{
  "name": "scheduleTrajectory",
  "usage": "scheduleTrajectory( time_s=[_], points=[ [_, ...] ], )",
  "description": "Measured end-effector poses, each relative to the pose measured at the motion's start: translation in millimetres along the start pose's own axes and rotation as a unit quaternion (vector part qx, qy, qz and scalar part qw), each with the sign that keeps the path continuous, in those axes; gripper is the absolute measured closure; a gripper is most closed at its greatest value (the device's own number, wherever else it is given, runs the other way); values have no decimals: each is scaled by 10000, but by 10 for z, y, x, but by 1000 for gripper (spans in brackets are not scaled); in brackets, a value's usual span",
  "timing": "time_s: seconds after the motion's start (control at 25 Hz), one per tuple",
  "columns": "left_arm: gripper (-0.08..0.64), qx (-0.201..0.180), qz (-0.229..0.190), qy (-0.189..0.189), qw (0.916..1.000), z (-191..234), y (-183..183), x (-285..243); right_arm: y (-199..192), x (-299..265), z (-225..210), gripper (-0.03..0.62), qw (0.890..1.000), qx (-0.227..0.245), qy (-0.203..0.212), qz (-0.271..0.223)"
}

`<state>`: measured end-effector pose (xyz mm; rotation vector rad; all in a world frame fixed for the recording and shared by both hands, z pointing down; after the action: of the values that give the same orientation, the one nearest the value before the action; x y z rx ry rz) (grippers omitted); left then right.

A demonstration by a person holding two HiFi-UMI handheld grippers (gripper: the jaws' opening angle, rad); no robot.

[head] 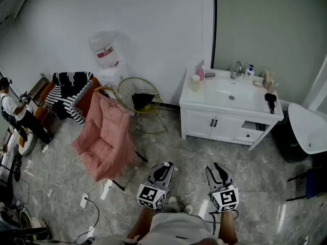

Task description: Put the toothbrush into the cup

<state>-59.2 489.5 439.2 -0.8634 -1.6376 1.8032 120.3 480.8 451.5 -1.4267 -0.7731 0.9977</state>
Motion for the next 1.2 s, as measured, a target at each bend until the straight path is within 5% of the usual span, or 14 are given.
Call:
scheduleTrajectory(
  time_s=[0.56,1.2],
  points=[
    [517,-39,-164,-136,9998,54,57,-240,-51,-156,-165,448,9999,27,-115,66],
    [518,64,-203,-418,9989,1028,52,-856,-21,-1221,-174,448,9995,97,-201,242]
  ],
)
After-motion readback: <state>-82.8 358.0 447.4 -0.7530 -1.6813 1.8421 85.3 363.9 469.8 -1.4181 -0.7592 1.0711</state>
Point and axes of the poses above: the fingertips, and each gripper's own axes: x backward along the fingers, z to its left, y out of its top, the point moved 2 cm from there along x, backward along the fingers, and after that the axes turned 11 degrees about -y, right-handed, at the moved point
